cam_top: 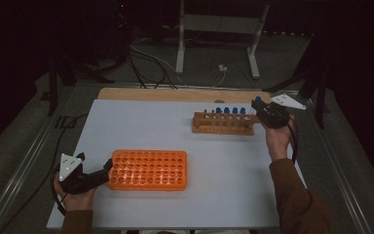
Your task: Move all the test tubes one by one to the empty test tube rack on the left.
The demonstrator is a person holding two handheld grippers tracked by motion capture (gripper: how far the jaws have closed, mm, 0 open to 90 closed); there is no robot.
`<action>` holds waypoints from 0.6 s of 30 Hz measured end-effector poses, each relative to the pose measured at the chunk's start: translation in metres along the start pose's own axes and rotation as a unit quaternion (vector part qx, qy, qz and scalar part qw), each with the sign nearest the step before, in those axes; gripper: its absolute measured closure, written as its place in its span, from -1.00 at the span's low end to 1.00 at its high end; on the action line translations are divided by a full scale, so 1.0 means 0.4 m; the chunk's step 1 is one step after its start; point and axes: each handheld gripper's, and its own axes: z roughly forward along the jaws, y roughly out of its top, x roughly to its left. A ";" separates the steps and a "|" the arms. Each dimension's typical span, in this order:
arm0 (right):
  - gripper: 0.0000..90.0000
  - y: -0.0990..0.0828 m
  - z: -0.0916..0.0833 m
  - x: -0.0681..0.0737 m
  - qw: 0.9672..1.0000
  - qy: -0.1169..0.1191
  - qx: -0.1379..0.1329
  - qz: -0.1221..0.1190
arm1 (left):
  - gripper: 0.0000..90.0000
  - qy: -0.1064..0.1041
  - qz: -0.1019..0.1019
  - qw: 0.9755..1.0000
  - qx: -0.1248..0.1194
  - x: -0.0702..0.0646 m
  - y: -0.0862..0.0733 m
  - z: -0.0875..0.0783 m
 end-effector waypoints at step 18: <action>0.71 0.008 -0.028 0.024 0.999 0.038 -0.004 -0.004 | -0.97 0.001 0.011 1.000 -0.008 -0.017 0.005 -0.004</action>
